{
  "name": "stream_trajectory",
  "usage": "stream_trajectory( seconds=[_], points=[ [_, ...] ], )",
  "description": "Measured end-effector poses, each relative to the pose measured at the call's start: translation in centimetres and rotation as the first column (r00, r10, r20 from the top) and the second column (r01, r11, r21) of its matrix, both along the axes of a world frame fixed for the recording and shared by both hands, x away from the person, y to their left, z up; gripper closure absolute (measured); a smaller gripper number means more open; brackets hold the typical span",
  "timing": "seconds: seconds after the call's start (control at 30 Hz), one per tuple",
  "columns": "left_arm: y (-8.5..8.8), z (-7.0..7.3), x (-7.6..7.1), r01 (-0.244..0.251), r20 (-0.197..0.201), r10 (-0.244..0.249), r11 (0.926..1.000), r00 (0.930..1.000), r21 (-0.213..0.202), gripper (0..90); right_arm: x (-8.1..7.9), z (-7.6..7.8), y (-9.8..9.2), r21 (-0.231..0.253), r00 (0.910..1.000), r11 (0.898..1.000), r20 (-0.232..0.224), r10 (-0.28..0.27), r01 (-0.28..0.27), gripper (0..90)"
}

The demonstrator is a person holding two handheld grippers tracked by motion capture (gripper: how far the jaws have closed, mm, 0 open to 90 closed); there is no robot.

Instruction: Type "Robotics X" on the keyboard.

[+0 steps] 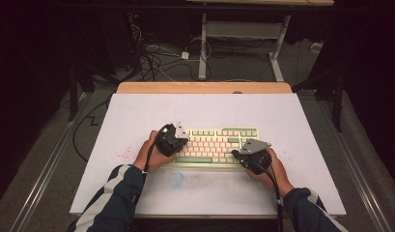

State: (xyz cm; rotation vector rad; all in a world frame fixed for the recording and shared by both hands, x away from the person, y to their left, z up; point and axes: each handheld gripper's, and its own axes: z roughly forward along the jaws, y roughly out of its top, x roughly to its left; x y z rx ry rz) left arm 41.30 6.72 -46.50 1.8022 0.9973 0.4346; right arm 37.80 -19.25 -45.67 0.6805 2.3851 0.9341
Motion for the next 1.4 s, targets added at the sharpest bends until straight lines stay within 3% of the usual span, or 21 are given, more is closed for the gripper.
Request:
stream_trajectory(
  seconds=[0.47, 0.73, 0.87, 0.93, 1.13, 1.23, 1.4],
  points=[
    [-0.1, -0.2, -0.1, -0.001, 0.005, 0.001, 0.9999, 1.0000, 0.015, 84.6, 0.0, 0.0, 0.0, 0.001, 1.0000, 1.000, 0.001, -0.002, 0.002, 90.0],
    [0.4, 0.7, -0.5, 0.005, 0.046, -0.005, 1.0000, 0.9989, -0.008, 80.5, -0.2, 0.2, 0.0, -0.004, 0.9999, 1.000, 0.011, -0.002, 0.002, 90.0],
    [1.1, 1.6, -1.0, 0.013, 0.087, -0.009, 0.9989, 0.9961, -0.045, 76.1, -0.5, 1.4, -0.6, 0.054, 0.9995, 0.999, 0.030, -0.009, 0.007, 90.0],
    [1.3, 1.8, -1.0, 0.010, 0.095, -0.005, 0.9984, 0.9955, -0.055, 74.3, -0.6, 1.6, -0.7, 0.055, 0.9993, 0.998, 0.036, -0.006, 0.004, 90.0],
    [2.3, 2.8, -2.1, 0.019, 0.133, -0.007, 0.9959, 0.9910, -0.089, 54.9, -1.1, 2.1, -0.9, 0.063, 0.9989, 0.998, 0.047, 0.000, -0.003, 90.0],
    [2.8, 3.0, -2.8, 0.015, 0.175, 0.003, 0.9947, 0.9846, -0.101, 46.3, -1.2, 2.3, -0.9, 0.069, 0.9988, 0.998, 0.049, -0.001, -0.002, 90.0],
    [3.8, 3.1, -3.6, -0.016, 0.206, 0.046, 0.9893, 0.9776, -0.145, 30.7, -1.3, 2.5, -1.0, 0.075, 0.9989, 0.997, 0.047, 0.002, -0.005, 90.0]
  ],
)
